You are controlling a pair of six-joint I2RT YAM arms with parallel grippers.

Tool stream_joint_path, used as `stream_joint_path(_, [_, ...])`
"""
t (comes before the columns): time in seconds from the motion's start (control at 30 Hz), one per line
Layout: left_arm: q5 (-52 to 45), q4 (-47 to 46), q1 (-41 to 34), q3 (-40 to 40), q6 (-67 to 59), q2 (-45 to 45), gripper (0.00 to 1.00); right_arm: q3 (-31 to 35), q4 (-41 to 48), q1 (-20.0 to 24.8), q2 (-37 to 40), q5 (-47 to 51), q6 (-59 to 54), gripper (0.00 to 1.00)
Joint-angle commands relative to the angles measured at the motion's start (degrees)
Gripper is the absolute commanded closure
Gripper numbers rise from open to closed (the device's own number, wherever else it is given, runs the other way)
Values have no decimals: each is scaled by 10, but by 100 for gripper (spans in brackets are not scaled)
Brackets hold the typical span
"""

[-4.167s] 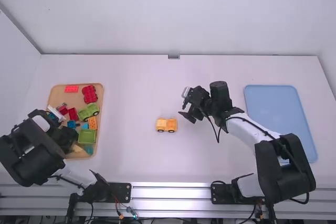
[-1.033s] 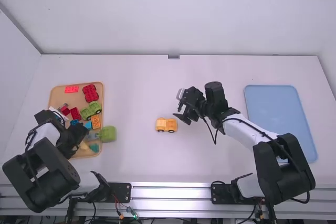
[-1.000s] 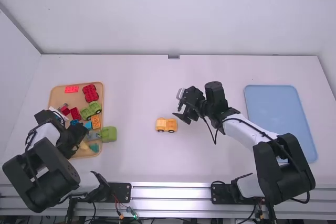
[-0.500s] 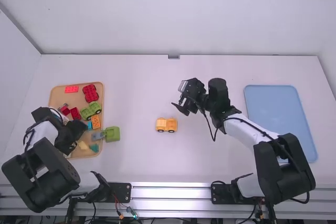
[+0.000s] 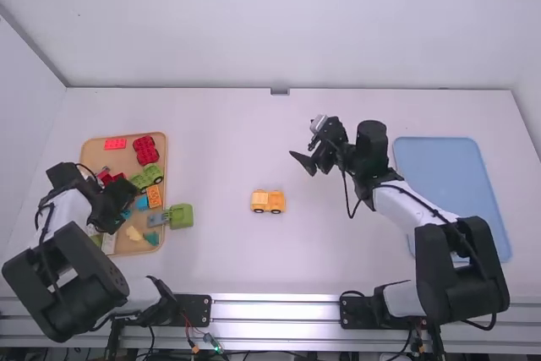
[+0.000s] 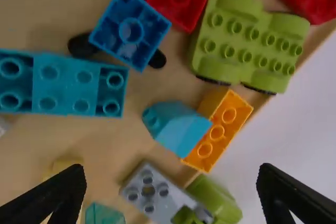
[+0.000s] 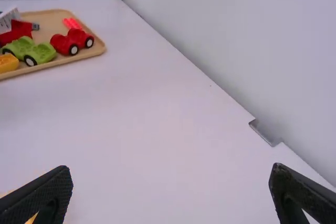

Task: Assemble lego blocks to make yellow taxi

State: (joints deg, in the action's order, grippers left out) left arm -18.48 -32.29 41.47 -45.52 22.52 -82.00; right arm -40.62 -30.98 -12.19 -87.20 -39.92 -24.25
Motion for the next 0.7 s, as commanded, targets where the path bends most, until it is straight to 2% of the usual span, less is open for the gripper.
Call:
stream_joint_path(0.0, [7, -30, -15, -37, 16, 9, 7, 1, -8, 10, 11, -23, 17, 1])
stream_joint_path(0.1, [84, -121, -28, -75, -19, 8, 7, 0, -12, 13, 11, -22, -3, 1])
stream_joint_path(0.2, [209, -207, -64, -93, 23, 8, 12, -32, 56, 12, 22, -28, -3, 1])
stream_joint_path(0.33, [224, -217, -82, -84, 35, 8, 16, -37, 53, 11, 22, -30, -22, 1])
stream_joint_path(0.37, [221, -212, -85, -73, 37, 8, 22, -37, 45, 5, 22, -24, -26, 1])
stream_joint_path(0.53, [225, -162, -78, -16, 19, 8, 23, -37, 11, 3, 24, -19, -26, 2])
stream_joint_path(0.67, [253, -184, -67, -12, 29, 8, 31, -37, -3, -5, 33, -21, -26, 1])
